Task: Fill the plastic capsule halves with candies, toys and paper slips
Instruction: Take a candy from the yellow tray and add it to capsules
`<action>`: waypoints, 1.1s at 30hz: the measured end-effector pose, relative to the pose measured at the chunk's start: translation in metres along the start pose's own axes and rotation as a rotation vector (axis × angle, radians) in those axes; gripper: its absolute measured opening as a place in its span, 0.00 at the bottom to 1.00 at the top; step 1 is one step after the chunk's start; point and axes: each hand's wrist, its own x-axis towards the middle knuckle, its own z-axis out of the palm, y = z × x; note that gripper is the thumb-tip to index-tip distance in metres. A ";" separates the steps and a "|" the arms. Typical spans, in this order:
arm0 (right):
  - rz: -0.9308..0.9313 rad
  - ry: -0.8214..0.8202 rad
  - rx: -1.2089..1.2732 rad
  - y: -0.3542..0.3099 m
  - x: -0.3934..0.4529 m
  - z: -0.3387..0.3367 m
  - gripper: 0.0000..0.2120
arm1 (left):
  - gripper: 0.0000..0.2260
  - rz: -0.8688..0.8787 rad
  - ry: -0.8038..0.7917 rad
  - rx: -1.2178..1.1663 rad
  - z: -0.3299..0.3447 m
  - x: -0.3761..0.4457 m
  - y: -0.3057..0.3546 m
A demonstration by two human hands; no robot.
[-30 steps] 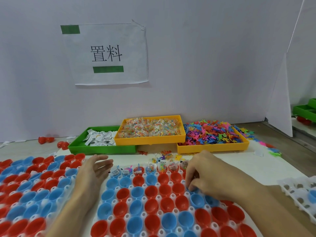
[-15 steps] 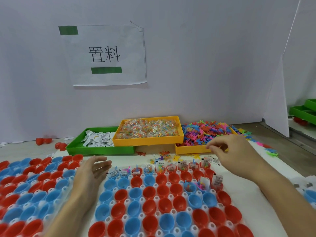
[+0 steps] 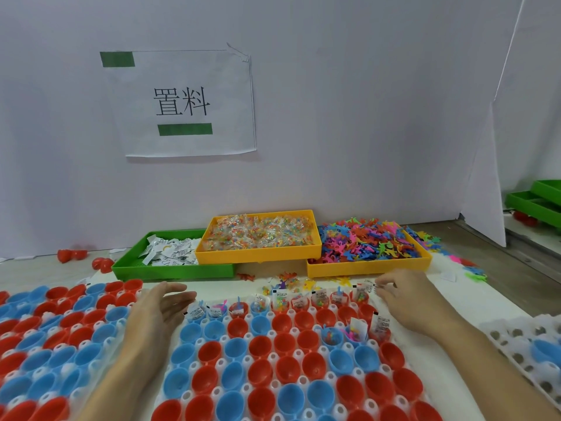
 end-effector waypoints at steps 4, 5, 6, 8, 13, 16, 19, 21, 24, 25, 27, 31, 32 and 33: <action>0.013 0.076 -0.019 -0.002 -0.001 0.002 0.07 | 0.14 0.001 0.008 -0.003 0.000 0.000 0.000; 0.022 0.094 -0.018 -0.003 0.000 0.001 0.06 | 0.14 0.001 0.008 0.000 0.000 0.000 0.000; 0.030 0.101 -0.025 -0.003 0.000 0.000 0.05 | 0.14 0.002 0.008 0.003 0.000 0.001 0.000; 0.041 0.094 -0.044 -0.004 -0.001 0.000 0.05 | 0.14 0.000 0.010 0.005 0.000 0.001 0.000; 0.056 0.122 -0.057 -0.007 -0.001 0.002 0.07 | 0.14 -0.002 0.017 0.012 -0.001 0.002 -0.001; 0.097 0.122 -0.079 -0.005 -0.002 0.001 0.13 | 0.14 -0.006 0.017 0.011 0.000 0.002 -0.001; 0.127 0.115 -0.061 -0.003 -0.002 0.001 0.13 | 0.14 -0.004 0.017 0.010 0.000 0.001 0.000; 0.131 0.132 -0.047 -0.003 -0.003 0.000 0.10 | 0.15 0.001 0.014 0.008 0.000 0.001 0.000; 0.122 0.163 -0.025 -0.004 -0.002 0.001 0.04 | 0.15 0.000 0.020 0.009 0.000 0.001 0.000; 0.123 0.164 -0.011 -0.003 -0.002 0.002 0.03 | 0.15 -0.001 0.019 0.010 0.000 0.001 0.000; 0.122 0.141 0.028 -0.001 0.000 0.003 0.05 | 0.15 -0.002 0.020 0.010 -0.001 0.000 0.000; 0.041 0.153 0.244 0.000 0.004 -0.004 0.09 | 0.14 -0.001 0.017 -0.001 0.001 -0.001 0.001; 0.017 0.176 0.314 -0.002 0.002 -0.008 0.09 | 0.14 0.000 0.015 -0.012 0.001 -0.002 0.002; -0.011 0.205 0.378 -0.006 0.001 -0.014 0.09 | 0.14 0.004 0.012 -0.023 0.002 -0.002 0.003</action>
